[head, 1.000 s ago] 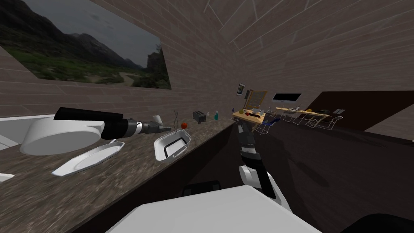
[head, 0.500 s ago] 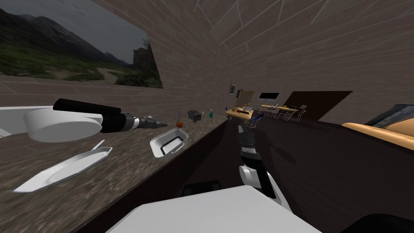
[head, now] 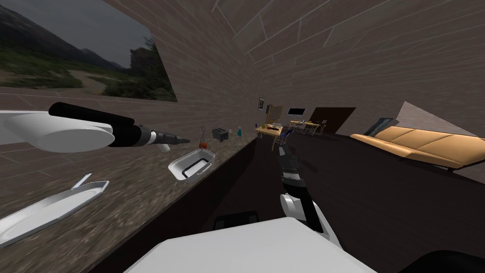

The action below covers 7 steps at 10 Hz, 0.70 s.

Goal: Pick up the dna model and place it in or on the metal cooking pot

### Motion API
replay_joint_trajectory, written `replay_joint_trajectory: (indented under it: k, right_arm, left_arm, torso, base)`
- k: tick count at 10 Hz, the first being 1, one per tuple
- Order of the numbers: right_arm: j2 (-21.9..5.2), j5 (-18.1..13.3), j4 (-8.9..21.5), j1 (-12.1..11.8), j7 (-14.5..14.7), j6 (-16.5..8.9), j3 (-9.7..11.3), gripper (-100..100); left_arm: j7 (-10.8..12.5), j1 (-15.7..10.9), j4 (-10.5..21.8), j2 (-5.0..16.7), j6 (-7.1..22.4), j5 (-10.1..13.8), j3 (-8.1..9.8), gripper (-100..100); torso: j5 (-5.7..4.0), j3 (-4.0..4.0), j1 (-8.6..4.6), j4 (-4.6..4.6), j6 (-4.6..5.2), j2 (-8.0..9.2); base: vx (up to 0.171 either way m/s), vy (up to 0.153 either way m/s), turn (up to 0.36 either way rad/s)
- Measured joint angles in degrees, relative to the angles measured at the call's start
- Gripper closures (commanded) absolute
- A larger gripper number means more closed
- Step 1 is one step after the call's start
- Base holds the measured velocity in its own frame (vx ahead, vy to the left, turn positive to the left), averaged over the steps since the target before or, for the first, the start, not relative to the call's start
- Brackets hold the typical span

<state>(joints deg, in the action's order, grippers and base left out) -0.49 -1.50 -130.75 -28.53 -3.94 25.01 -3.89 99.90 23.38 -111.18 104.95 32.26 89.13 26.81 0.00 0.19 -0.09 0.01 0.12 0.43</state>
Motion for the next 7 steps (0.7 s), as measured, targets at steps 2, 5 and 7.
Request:
replay_joint_trajectory:
  k: [2,5,7]
  right_arm:
    - [0.0,0.0,0.0,-0.03,0.0,0.0,-0.01,0]
    - [0.0,0.0,0.0,-0.03,0.0,0.0,-0.01,0]
    - [0.0,0.0,0.0,-0.03,0.0,0.01,-0.01,0]
  left_arm:
    - [0.03,-0.14,1.16,0.29,0.14,0.61,0.06,0]
    - [0.03,-0.14,1.14,0.29,0.14,0.6,0.06,0]
    - [0.03,-0.14,1.14,0.29,0.14,0.6,0.06,0]
  torso:
    - [0.02,-0.19,0.05,-0.06,-0.07,-0.35]
    - [0.03,-0.34,0.07,-0.13,-0.06,-0.59]
    - [0.03,-0.35,0.07,-0.14,-0.06,-0.61]
  base:
    - [-0.02,-0.001,0.001]
    - [0.0,0.0,0.0]
    - [0.0,0.0,0.0]
